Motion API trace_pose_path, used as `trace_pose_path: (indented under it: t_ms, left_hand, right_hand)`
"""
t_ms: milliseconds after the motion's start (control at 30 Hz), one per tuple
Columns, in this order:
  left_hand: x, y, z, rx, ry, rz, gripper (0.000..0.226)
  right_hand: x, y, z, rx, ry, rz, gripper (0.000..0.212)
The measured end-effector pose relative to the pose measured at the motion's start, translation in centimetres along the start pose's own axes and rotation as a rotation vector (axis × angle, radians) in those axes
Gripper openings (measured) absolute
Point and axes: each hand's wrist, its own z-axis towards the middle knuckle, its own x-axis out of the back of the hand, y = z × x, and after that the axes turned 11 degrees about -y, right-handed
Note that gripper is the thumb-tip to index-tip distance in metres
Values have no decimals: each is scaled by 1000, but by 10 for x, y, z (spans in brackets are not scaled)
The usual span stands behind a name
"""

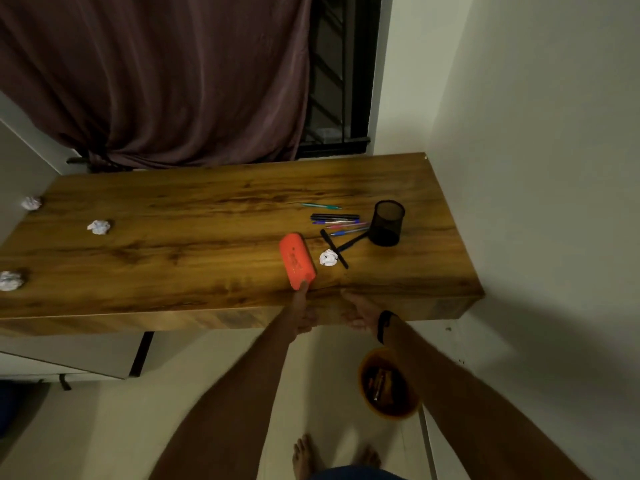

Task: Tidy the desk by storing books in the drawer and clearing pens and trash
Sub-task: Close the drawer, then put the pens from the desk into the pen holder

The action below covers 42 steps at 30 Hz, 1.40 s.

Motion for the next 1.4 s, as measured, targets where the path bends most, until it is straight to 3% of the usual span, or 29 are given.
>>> trace_pose_path:
  t_ms: [67, 267, 433, 533, 633, 733, 800, 867, 1000, 1133, 1233, 1400]
  left_hand:
    - [-5, 5, -1, -57, 65, 194, 63]
    - [-8, 8, 23, -288, 258, 481, 36]
    - [-19, 25, 7, -451, 201, 586, 7]
    - [-16, 52, 18, -507, 216, 595, 11]
    - [-11, 82, 44, -543, 227, 592, 20]
    - [-8, 112, 67, -591, 147, 665, 6]
    - [-8, 130, 81, -604, 98, 719, 5]
    - [-8, 145, 97, -606, 95, 771, 9]
    - [-3, 170, 124, -573, 40, 839, 11]
    - [-10, 189, 142, -564, -8, 838, 16]
    - [-27, 195, 149, -561, -73, 878, 15]
    - [-63, 196, 156, -520, -201, 920, 24]
  right_hand:
    - [-2, -7, -3, -82, -57, -177, 57]
    - [-13, -38, -1, 103, 37, -189, 38]
    - [0, -49, 16, 187, 164, -184, 14]
    - [12, -64, 32, 286, 341, -220, 9]
    - [28, -87, 33, 486, 717, -390, 23]
    - [44, -112, 30, 573, 953, -587, 44]
    - [53, -127, 34, 454, 1001, -843, 53]
    - [62, -139, 42, 318, 934, -1023, 54]
    - [78, -149, 62, 327, 836, -977, 42]
    - [79, -155, 67, 303, 963, -913, 45]
    - [86, -163, 69, 202, 1021, -768, 73]
    - [107, -162, 52, 268, 821, -297, 99]
